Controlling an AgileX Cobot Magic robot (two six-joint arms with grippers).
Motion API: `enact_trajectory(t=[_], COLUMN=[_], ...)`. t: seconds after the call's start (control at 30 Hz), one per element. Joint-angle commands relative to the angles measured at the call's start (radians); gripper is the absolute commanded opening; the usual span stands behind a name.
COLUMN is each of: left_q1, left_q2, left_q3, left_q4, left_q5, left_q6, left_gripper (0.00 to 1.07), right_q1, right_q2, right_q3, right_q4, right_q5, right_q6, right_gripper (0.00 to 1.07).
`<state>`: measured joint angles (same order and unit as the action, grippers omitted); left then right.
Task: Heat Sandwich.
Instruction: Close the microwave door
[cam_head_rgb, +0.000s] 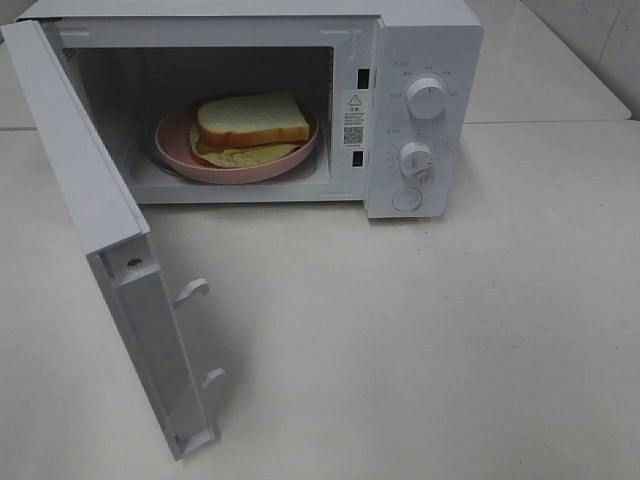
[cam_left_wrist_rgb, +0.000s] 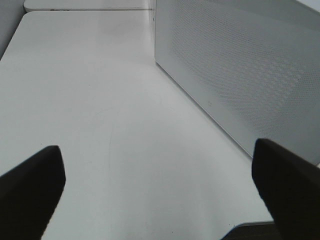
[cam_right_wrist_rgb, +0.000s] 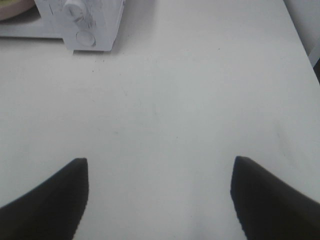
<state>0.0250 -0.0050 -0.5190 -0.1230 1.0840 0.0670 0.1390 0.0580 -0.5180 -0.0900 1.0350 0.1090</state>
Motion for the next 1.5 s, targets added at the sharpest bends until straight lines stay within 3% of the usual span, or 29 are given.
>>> enact_trajectory(t=[0.03, 1.5], left_q1=[-0.004, -0.004], left_q2=[-0.023, -0.017], left_q3=[0.002, 0.002], left_q4=[-0.001, -0.002], left_q5=[-0.013, -0.013], left_q6=[-0.004, -0.004], left_gripper=[0.96, 0.96], right_q1=[-0.027, -0.035], right_q2=[-0.053, -0.09], right_q3=[0.02, 0.02], right_q4=[0.021, 0.03], right_q5=[-0.038, -0.039], right_q6=[-0.025, -0.036], right_gripper=[0.76, 0.76])
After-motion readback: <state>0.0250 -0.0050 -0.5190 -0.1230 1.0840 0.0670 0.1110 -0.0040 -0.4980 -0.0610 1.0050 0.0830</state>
